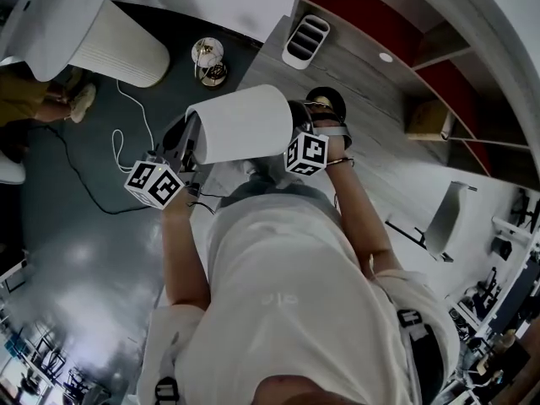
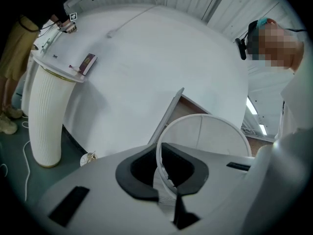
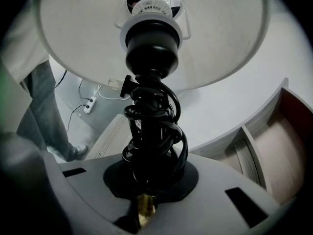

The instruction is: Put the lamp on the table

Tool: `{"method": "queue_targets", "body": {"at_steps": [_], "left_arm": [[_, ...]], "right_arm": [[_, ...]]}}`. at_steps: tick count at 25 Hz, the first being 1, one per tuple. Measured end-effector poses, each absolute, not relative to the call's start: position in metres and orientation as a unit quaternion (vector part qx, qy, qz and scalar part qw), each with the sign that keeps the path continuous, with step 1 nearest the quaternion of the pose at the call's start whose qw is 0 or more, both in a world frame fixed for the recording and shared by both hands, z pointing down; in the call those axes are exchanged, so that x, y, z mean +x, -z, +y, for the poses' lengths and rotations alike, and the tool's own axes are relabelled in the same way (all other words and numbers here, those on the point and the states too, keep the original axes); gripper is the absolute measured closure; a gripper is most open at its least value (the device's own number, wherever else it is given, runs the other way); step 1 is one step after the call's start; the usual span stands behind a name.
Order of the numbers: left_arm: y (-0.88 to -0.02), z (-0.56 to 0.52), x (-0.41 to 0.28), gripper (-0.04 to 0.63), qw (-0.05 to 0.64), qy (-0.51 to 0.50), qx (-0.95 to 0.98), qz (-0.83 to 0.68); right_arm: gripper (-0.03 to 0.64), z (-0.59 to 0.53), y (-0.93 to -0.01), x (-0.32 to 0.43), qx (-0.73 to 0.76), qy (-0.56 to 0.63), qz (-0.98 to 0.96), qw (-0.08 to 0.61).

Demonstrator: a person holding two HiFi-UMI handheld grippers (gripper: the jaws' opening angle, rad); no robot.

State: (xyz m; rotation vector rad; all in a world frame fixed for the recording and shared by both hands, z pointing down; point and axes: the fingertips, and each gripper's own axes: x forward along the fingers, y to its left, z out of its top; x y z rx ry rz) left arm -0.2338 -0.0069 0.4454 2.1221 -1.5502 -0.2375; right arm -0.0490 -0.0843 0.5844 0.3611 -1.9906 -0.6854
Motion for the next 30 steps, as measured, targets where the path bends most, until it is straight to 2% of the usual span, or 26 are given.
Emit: {"method": "queue_targets", "body": {"at_steps": [14, 30], "left_arm": [[-0.456, -0.034, -0.294, 0.560, 0.261, 0.069, 0.769, -0.580], [-0.463, -0.043, -0.278, 0.560, 0.274, 0.031, 0.712, -0.646]], "right_arm": [[0.558, -0.109, -0.613, -0.120, 0.119, 0.248, -0.835, 0.477], [0.555, -0.128, -0.653, -0.137, 0.041, 0.226, -0.864, 0.447]]}}
